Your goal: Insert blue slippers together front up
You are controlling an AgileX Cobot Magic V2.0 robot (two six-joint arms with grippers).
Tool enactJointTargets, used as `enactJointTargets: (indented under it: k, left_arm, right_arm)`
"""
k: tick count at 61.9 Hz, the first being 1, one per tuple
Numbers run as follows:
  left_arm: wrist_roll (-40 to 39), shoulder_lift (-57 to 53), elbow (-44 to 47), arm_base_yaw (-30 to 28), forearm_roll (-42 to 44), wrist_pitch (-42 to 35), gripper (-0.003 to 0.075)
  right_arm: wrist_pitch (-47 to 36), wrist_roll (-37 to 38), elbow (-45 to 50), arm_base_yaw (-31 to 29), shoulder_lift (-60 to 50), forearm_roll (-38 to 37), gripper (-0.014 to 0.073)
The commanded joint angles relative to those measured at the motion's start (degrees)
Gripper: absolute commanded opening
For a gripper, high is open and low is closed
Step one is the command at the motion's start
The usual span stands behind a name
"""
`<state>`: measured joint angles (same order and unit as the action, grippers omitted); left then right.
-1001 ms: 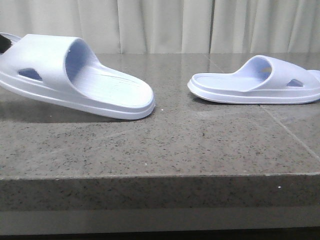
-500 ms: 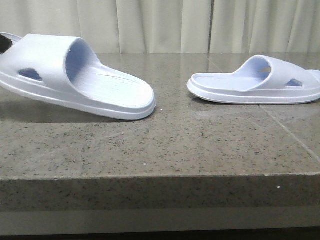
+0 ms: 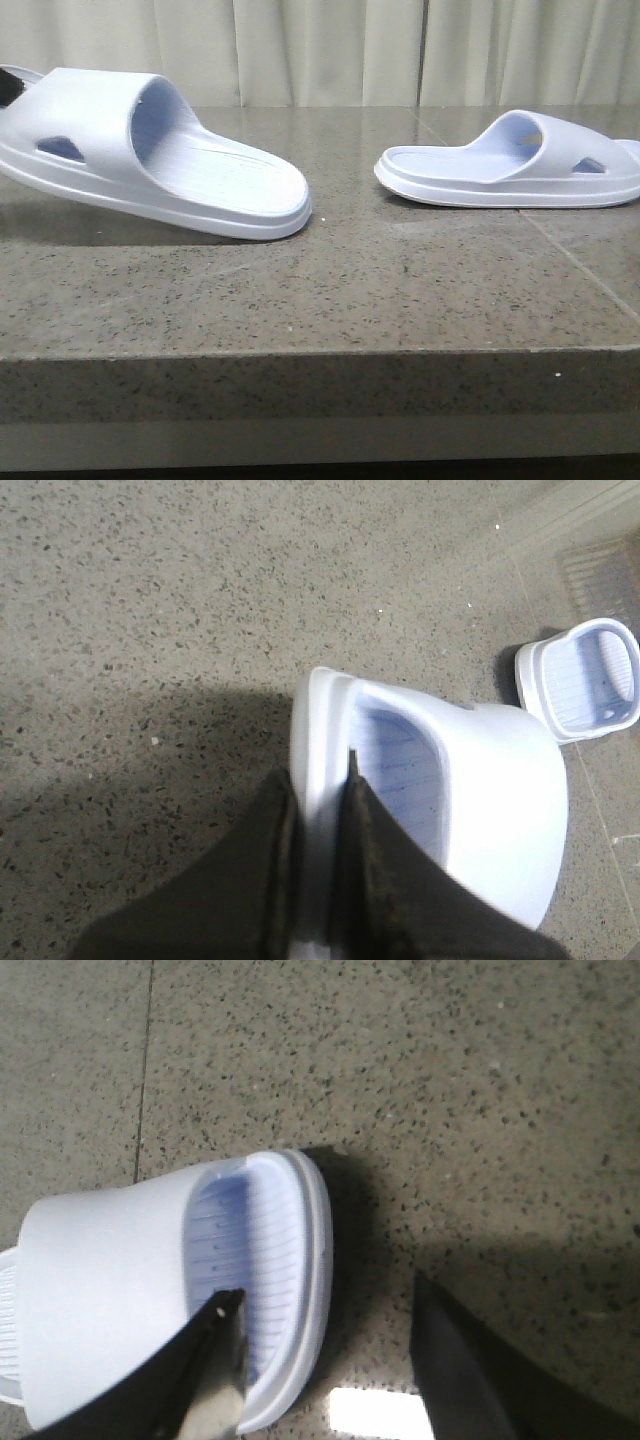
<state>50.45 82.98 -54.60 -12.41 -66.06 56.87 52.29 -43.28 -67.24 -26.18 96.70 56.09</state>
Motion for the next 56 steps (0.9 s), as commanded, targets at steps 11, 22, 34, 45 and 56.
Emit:
enactJointTargets:
  k: [11, 22, 34, 45, 56]
  left_arm:
    - [0.37, -2.27, -1.39, 0.45, -3.93, 1.29, -0.0020]
    - [0.37, -2.27, -1.39, 0.45, -3.93, 1.29, -0.0020]
    - [0.37, -2.27, -1.39, 0.45, -3.93, 1.29, -0.0020]
    - [0.37, -2.27, -1.39, 0.45, -3.93, 1.18, -0.0020]
    - [0.37, -2.27, -1.39, 0.45, -4.59, 1.18, -0.0020]
  right_arm:
    - [1.05, -1.31, -4.12, 3.48, 2.91, 3.40, 0.0405]
    - [1.07, -1.31, -4.63, 6.35, 5.13, 3.46, 0.0296]
    - [1.13, -1.33, -4.63, 6.74, 5.01, 5.16, 0.0016]
    - [2.58, -1.49, -4.63, 6.74, 3.87, 7.40, -0.0120]
    - [5.03, -1.49, -4.42, 6.69, -0.64, 8.51, -0.0117]
